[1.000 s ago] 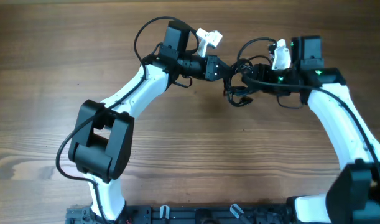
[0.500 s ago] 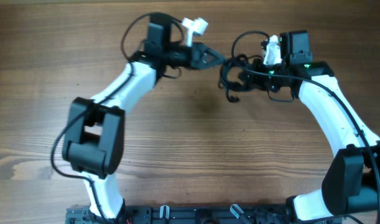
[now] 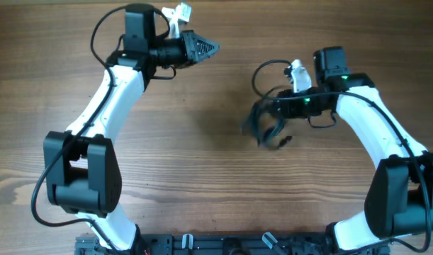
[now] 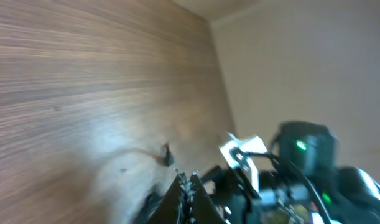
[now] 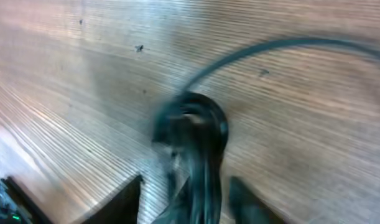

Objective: Untangle cables

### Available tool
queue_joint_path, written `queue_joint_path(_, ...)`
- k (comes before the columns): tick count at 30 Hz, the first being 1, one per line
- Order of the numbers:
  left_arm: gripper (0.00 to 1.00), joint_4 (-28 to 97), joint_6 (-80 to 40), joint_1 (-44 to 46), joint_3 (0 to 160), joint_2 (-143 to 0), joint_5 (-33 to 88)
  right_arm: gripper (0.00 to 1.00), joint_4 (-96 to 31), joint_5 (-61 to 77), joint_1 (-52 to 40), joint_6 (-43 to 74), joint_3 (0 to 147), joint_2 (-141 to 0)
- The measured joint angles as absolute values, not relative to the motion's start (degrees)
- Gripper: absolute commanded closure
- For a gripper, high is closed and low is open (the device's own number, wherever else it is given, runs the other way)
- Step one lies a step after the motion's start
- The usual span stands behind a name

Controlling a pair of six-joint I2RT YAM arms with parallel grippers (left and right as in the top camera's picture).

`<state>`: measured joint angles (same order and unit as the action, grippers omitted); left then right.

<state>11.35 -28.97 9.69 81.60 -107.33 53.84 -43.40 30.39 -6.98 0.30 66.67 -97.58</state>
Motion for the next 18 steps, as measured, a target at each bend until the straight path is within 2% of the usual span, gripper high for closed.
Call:
queue_joint_path(1, 0.96, 12.12, -28.45, 9.63, 81.60, -107.35, 51.46, 0.29, -42.85, 29.30, -7.44, 0.73, 66.67, -97.23)
queue_joint_path(5, 0.96, 19.20, -25.50, 9.89, 81.69, -107.35, 46.17, 0.29, -40.21, 26.68, -7.40, 5.26, 66.67, -94.89)
queue_joint_path(7, 0.89, 23.22, -24.49, 11.75, 81.69, -107.35, 41.65, 0.29, -39.86, 24.34, -6.79, 11.27, 66.67, -94.48)
queue_joint_path(10, 0.71, 25.10, -23.99, 17.37, 81.69, -107.37, 35.22, 0.25, -39.72, 22.28, -2.35, 18.94, 66.67, -94.48)
queue_joint_path(13, 0.60, 25.67, -23.38, 25.80, 81.71, -108.25, 29.58, 0.21, -40.42, 21.37, 1.50, 20.34, 66.67, -94.48)
queue_joint_path(18, 0.60, 26.41, -23.18, 30.65, 81.71, -113.69, 24.43, 0.19, -41.25, 21.30, 1.65, 20.08, 66.67, -94.48)
